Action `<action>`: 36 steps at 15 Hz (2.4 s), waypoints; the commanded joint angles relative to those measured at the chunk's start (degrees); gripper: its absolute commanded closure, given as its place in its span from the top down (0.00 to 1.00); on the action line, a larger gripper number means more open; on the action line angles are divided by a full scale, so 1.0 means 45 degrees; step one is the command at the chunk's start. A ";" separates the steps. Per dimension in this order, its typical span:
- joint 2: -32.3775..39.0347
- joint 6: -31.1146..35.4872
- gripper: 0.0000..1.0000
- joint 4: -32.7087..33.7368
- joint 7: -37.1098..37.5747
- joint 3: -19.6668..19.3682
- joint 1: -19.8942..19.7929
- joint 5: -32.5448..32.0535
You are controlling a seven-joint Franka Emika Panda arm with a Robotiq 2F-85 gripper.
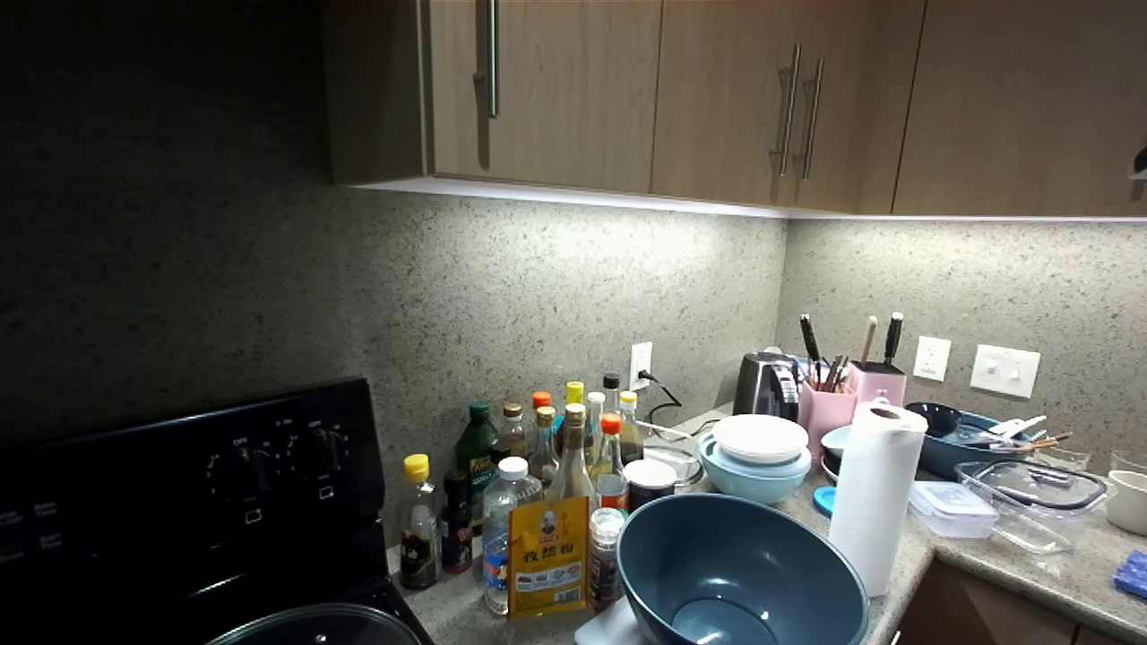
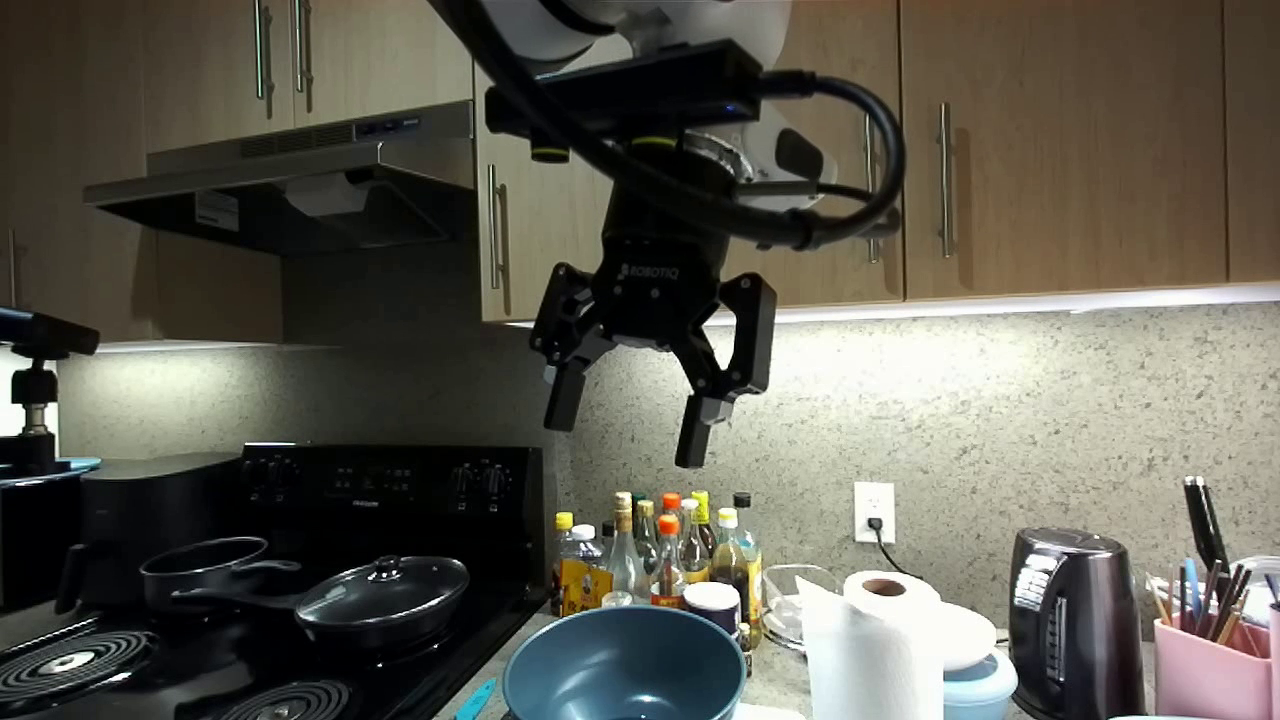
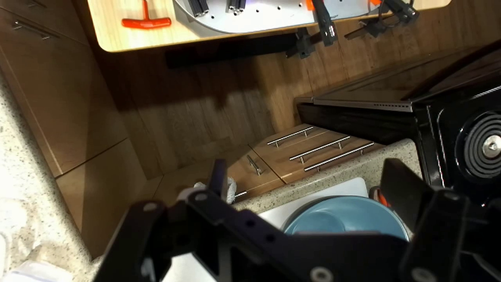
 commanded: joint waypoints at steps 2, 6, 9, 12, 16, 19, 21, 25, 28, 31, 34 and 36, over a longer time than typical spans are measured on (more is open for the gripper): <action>0.0140 -0.0394 1.00 0.0283 -0.0224 0.0043 -0.0217 0.0259; 0.0012 -0.0699 1.00 0.0280 -0.0847 -0.0315 -0.0265 0.0195; -0.0124 -0.1607 1.00 0.0472 -0.1886 -0.0878 -0.0434 -0.0103; -0.0210 -0.2629 1.00 0.0898 -0.2908 -0.1452 -0.0727 -0.0536; -0.0074 -0.3789 1.00 0.1603 -0.3705 -0.2058 -0.0872 -0.0914; -0.0133 -0.3640 1.00 0.1545 -0.3338 -0.2149 -0.0840 -0.0782; -0.0129 -0.3775 1.00 0.1621 -0.3340 -0.2201 -0.0844 -0.0818; 0.0106 -0.3918 1.00 0.1951 -0.3512 -0.2384 -0.0837 -0.0815; 0.0402 -0.3842 1.00 0.2459 -0.3704 -0.2616 -0.0757 -0.0756; 0.0924 -0.3761 1.00 0.3122 -0.3983 -0.2967 -0.0567 -0.0601; 0.1557 -0.3731 1.00 0.3770 -0.4407 -0.3294 -0.0397 -0.0371; 0.2044 -0.3673 1.00 0.4220 -0.4777 -0.3511 -0.0289 -0.0120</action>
